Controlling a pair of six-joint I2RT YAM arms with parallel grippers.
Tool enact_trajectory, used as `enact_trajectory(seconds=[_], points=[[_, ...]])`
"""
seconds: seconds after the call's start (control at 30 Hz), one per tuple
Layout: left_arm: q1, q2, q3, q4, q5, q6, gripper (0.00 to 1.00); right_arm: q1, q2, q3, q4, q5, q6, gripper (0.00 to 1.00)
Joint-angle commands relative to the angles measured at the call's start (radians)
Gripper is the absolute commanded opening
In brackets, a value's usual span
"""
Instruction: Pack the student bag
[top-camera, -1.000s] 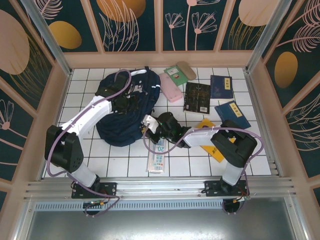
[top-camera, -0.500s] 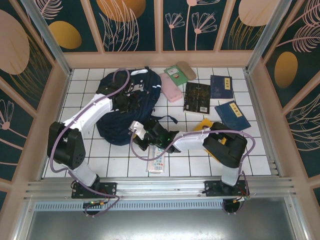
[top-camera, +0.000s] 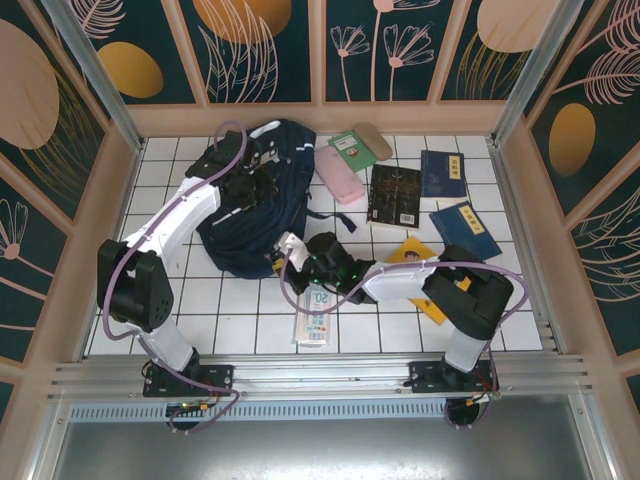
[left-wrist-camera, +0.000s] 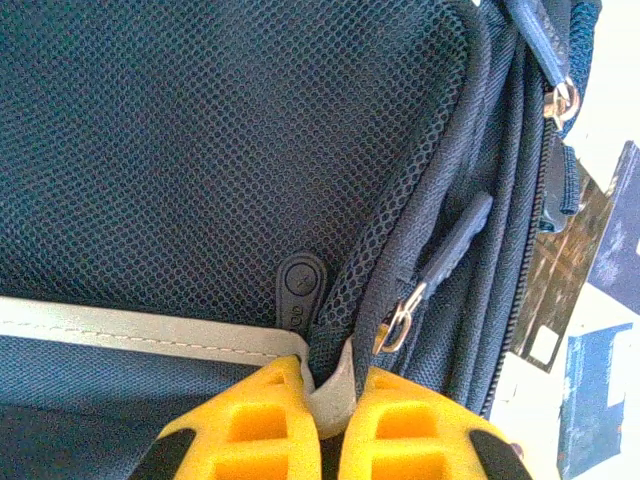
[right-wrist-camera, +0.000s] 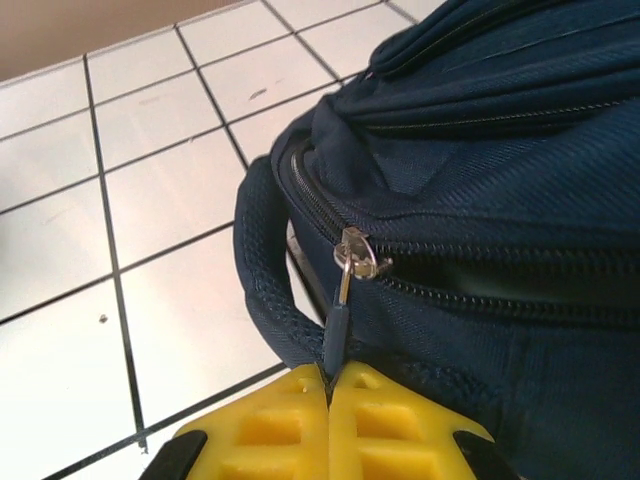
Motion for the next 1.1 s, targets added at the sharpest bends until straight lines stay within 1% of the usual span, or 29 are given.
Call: enact_trajectory(seconds=[0.0, 0.03, 0.1, 0.17, 0.23, 0.37, 0.4, 0.43, 0.57, 0.6, 0.67, 0.8, 0.93, 0.97, 1.07], points=[[0.021, 0.04, 0.086, 0.135, -0.061, -0.062, 0.0, -0.017, -0.08, -0.045, 0.054, -0.131, -0.005, 0.0], [0.02, 0.053, 0.095, 0.15, -0.037, -0.064, 0.03, -0.028, -0.089, -0.054, 0.056, -0.137, -0.001, 0.0], [0.021, 0.099, 0.13, 0.164, 0.038, -0.041, 0.25, -0.065, -0.11, -0.075, 0.062, -0.145, 0.017, 0.0], [0.021, 0.136, 0.173, 0.133, 0.066, 0.004, 0.43, -0.093, -0.13, -0.092, 0.064, -0.142, 0.028, 0.0], [0.021, 0.15, 0.208, 0.08, 0.041, 0.086, 0.51, -0.112, -0.148, -0.105, 0.06, -0.145, 0.028, 0.0], [0.016, 0.134, 0.21, 0.004, 0.008, 0.266, 0.57, -0.131, -0.175, -0.126, 0.044, -0.155, 0.009, 0.0], [0.01, 0.126, 0.202, -0.018, -0.015, 0.313, 0.58, -0.136, -0.179, -0.133, 0.042, -0.163, 0.005, 0.0], [0.001, 0.118, 0.191, -0.033, -0.048, 0.349, 0.59, -0.141, -0.184, -0.136, 0.043, -0.167, 0.004, 0.0], [-0.086, 0.106, 0.141, -0.113, -0.253, 0.518, 0.62, -0.156, -0.209, -0.17, 0.055, -0.171, 0.007, 0.0], [-0.109, 0.112, 0.132, -0.131, -0.319, 0.535, 0.62, -0.16, -0.214, -0.183, 0.059, -0.17, 0.006, 0.0], [-0.131, 0.116, 0.104, -0.149, -0.39, 0.545, 0.63, -0.17, -0.219, -0.201, 0.063, -0.164, 0.006, 0.0], [-0.132, 0.071, 0.005, -0.117, -0.442, 0.569, 0.64, -0.178, -0.218, -0.22, 0.059, -0.142, 0.018, 0.0], [-0.132, 0.069, -0.05, -0.095, -0.448, 0.608, 0.66, -0.179, -0.221, -0.238, 0.073, -0.121, 0.033, 0.0], [-0.133, 0.075, -0.055, -0.093, -0.438, 0.62, 0.69, -0.179, -0.222, -0.24, 0.074, -0.111, 0.032, 0.0], [-0.137, 0.079, -0.089, -0.076, -0.377, 0.66, 0.84, -0.18, -0.23, -0.243, 0.068, -0.094, 0.019, 0.0]])
